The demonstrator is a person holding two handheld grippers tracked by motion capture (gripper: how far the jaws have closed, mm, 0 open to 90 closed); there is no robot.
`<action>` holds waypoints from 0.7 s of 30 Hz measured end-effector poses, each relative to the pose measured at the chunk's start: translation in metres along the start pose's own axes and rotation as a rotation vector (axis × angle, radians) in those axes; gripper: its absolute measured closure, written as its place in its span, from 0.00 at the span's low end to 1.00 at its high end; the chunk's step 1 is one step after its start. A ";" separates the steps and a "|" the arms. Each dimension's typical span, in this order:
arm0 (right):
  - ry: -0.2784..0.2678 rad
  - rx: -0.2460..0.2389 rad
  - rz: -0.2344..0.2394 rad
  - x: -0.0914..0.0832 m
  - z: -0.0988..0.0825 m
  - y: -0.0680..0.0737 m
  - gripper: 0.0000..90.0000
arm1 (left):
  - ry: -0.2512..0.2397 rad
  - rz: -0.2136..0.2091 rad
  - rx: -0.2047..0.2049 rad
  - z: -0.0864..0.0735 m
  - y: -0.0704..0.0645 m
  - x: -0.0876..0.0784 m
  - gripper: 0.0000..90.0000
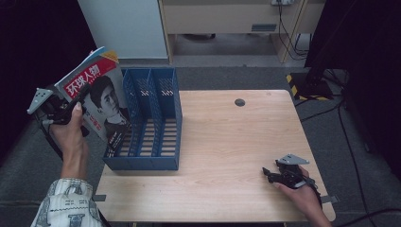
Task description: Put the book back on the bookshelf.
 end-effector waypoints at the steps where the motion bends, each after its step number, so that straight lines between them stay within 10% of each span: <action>1: 0.000 0.000 0.000 0.000 0.000 0.000 0.36 | -0.001 0.000 0.002 0.000 0.000 -0.001 0.96; 21: -0.006 0.001 0.002 0.000 0.000 0.001 0.38 | -0.019 -0.009 -0.012 -0.005 0.004 -0.010 0.96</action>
Point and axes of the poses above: each handheld gripper's, and its own axes: x roughly forward along the jaws, z roughly out of its top, y roughly to its left, the point moved 5 cm from there along x, roughly forward along the jaws, and after that the axes turned 10 degrees about z, right-handed, at the moved point
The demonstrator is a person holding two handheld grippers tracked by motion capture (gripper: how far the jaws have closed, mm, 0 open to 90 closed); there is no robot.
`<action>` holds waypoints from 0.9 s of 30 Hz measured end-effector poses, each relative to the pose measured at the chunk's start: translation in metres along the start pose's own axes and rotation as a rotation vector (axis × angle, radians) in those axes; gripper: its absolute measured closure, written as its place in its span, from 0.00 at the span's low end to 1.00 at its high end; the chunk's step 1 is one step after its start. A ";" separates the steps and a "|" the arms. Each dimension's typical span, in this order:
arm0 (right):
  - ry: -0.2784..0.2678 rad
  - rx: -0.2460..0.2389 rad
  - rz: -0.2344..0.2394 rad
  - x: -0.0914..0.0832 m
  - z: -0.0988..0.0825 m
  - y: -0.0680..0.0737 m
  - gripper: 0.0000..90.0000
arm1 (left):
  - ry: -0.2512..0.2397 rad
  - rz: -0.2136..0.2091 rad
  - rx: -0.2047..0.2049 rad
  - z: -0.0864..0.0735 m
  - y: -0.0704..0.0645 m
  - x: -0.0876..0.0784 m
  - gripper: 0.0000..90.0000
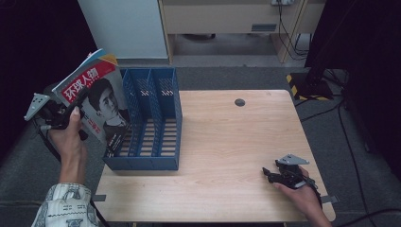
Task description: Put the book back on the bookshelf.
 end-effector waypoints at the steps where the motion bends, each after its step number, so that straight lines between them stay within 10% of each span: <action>1: 0.000 -0.001 0.001 0.000 0.000 0.000 0.39 | 0.001 0.000 -0.002 0.000 0.000 0.000 0.96; 27: 0.000 -0.005 0.000 0.000 0.000 0.000 0.39 | 0.020 0.006 -0.005 -0.021 0.006 0.001 0.96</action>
Point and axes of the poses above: each handheld gripper's, and its own axes: x roughly forward along the jaws, z roughly out of its top, y roughly to its left, the point moved 5 cm from there along x, roughly forward along the jaws, and after that the axes turned 10 degrees about z, right-handed, at the moved point
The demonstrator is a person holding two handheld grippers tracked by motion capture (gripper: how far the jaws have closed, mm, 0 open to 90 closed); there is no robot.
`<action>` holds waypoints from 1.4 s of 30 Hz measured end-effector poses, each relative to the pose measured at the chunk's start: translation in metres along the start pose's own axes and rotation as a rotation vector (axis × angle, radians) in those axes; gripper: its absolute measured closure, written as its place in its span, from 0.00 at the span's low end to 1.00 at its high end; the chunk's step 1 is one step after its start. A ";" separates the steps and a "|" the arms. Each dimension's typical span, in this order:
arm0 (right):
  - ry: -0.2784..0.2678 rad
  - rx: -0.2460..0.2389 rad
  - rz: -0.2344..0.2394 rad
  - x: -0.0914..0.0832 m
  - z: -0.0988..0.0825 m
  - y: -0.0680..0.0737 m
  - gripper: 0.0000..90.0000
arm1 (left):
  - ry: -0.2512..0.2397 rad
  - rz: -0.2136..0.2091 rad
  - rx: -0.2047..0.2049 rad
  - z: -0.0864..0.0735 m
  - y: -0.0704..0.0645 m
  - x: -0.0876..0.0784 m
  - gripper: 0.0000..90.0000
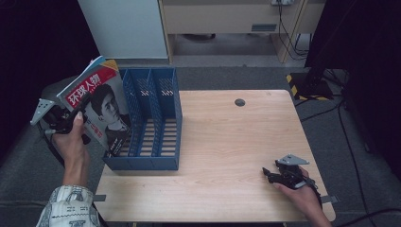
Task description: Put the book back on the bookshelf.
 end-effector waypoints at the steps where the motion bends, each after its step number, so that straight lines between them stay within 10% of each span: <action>1: 0.000 0.000 0.000 0.000 0.000 0.000 0.39 | 0.000 -0.002 0.004 -0.001 0.000 0.000 0.96; 6: 0.000 0.000 0.000 0.000 0.000 0.000 0.39 | 0.013 0.001 0.046 -0.008 -0.005 0.003 0.96; 42: 0.000 0.001 0.000 0.000 0.000 0.000 0.39 | 0.046 0.048 -0.007 -0.042 0.006 0.010 0.96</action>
Point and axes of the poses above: each handheld gripper's, and its own axes: x roughly forward along the jaws, z roughly out of its top, y roughly to its left, the point moved 5 cm from there along x, roughly forward along the jaws, and after that the axes turned 10 degrees about z, right-handed, at the moved point
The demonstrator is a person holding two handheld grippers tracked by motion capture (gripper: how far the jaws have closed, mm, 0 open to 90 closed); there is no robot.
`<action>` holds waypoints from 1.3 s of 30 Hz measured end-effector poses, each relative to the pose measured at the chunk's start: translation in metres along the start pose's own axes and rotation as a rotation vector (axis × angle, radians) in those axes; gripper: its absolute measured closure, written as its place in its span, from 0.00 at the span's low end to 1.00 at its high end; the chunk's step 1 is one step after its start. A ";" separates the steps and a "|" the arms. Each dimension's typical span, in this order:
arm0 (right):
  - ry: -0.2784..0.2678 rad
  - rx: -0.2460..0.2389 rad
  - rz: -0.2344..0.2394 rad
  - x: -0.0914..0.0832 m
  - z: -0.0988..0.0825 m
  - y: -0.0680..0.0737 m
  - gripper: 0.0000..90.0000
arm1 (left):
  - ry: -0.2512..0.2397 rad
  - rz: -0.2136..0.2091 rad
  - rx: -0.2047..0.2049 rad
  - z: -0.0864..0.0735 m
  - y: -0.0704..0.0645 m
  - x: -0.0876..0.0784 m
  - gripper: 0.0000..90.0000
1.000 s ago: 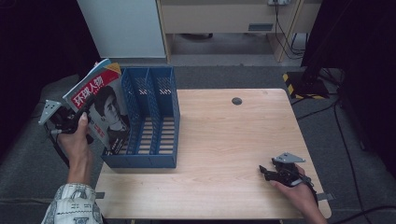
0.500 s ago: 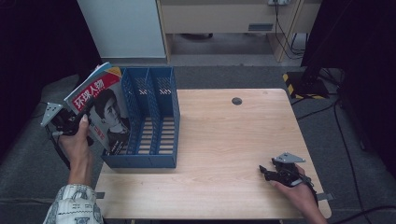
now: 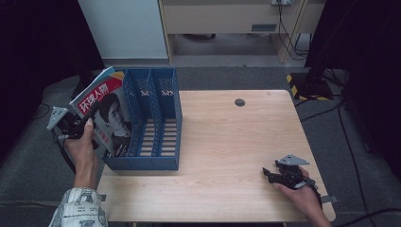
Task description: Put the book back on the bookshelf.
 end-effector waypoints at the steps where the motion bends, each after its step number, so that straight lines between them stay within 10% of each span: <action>1: 0.000 0.000 0.000 0.000 0.000 0.000 0.39 | 0.001 0.002 0.000 -0.001 0.000 0.000 0.96; 39: 0.000 0.000 0.000 0.000 0.000 0.000 0.39 | 0.036 0.059 0.001 -0.028 0.007 -0.002 0.93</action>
Point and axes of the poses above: each handheld gripper's, and its own axes: x roughly forward along the jaws, z roughly out of its top, y roughly to its left, the point moved 5 cm from there along x, roughly forward along the jaws, and after that the axes turned 10 degrees about z, right-handed, at the moved point
